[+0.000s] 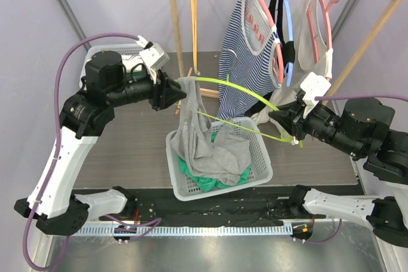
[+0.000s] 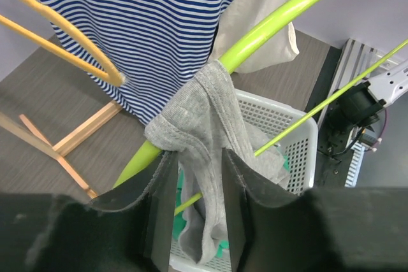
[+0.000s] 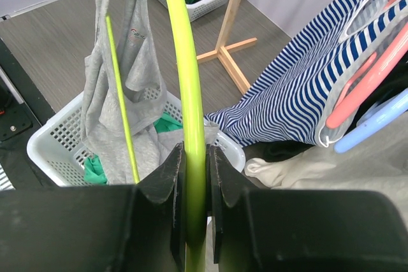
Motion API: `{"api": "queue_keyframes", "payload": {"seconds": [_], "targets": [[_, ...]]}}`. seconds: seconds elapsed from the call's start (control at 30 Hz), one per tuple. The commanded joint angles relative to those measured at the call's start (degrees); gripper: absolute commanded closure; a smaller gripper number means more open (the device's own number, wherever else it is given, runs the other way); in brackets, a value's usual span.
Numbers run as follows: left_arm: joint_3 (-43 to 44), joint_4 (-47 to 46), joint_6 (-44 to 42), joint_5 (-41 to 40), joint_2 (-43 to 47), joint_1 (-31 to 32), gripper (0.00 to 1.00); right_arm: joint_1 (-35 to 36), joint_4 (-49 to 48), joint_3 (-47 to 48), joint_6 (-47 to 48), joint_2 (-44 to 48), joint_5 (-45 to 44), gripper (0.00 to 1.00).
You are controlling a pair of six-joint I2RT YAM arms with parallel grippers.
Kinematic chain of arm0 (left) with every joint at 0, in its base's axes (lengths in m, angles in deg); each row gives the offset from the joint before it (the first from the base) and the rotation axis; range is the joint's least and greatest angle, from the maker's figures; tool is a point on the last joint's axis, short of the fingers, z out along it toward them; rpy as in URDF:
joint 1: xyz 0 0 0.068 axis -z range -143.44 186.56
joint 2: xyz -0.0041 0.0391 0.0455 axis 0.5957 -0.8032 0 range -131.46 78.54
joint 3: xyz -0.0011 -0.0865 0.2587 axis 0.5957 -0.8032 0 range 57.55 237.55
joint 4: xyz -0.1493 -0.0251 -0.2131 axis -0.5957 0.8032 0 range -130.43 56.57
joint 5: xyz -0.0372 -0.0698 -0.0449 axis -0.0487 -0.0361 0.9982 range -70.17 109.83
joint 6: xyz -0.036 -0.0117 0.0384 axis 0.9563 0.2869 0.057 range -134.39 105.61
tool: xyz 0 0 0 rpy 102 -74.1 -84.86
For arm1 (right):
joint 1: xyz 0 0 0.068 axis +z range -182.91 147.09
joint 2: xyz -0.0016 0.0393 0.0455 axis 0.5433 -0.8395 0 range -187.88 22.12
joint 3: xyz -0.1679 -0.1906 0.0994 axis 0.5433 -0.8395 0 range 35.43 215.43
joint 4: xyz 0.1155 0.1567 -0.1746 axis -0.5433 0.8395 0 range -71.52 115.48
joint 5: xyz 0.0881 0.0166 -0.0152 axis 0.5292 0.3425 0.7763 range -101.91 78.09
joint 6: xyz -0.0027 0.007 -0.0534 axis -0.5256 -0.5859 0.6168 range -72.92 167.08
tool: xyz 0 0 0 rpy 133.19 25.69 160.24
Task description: Remove the tank top from the hanger
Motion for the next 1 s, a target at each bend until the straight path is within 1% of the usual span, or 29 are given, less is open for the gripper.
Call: {"api": "queue_keyframes", "payload": {"seconds": [0.0, 0.07, 0.1, 0.2, 0.33, 0.6, 0.63, 0.7, 0.83, 0.93, 0.97], "targets": [[1.56, -3.52, 1.12, 0.74, 0.29, 0.34, 0.73, -0.17, -5.06, 2.02, 0.23, 0.70, -0.25, 0.99], [1.30, -3.70, 1.21, 1.18, 0.12, 0.26, 0.80, -0.17, -5.23, 1.93, 0.15, 0.97, -0.43, 0.99], [1.30, -3.78, 1.30, 1.27, 0.11, 0.26, 0.87, -0.17, -5.32, 1.85, 0.23, 0.88, -0.43, 0.99], [1.47, -4.49, 2.88, 1.71, -0.41, 0.26, 1.00, -0.17, -5.67, 1.49, 0.32, 0.88, -0.61, 0.99], [2.61, -4.49, 3.15, 2.15, -0.59, 0.26, 1.00, -0.17, -5.24, 0.97, 0.41, 0.79, -1.83, 0.99], [12.97, -2.82, 1.83, -0.48, 0.73, -2.38, 1.00, -0.17, -1.55, -0.70, -1.43, 4.57, -6.40, 0.99], [13.42, -2.73, -0.09, -1.61, 0.73, -2.82, 1.00, -0.17, -0.94, -0.70, -1.87, 5.44, -6.75, 0.99], [14.22, -2.73, -0.46, -2.59, 0.56, -3.08, 1.00, -0.17, 1.43, 0.17, -2.40, 6.15, -7.46, 0.99], [12.82, -2.82, 0.33, -4.79, 0.20, -3.52, 1.00, -0.34, 7.06, 3.50, -4.42, 7.03, -8.34, 0.99], [9.22, -2.99, 1.30, -4.00, 0.90, -3.61, 1.00, -0.87, 8.21, 4.04, -4.69, 9.31, -10.27, 0.99], [7.90, -3.08, 3.13, -2.69, 1.25, -3.61, 1.00, -1.48, 8.30, 5.00, -4.60, 9.84, -10.88, 0.99]]}}
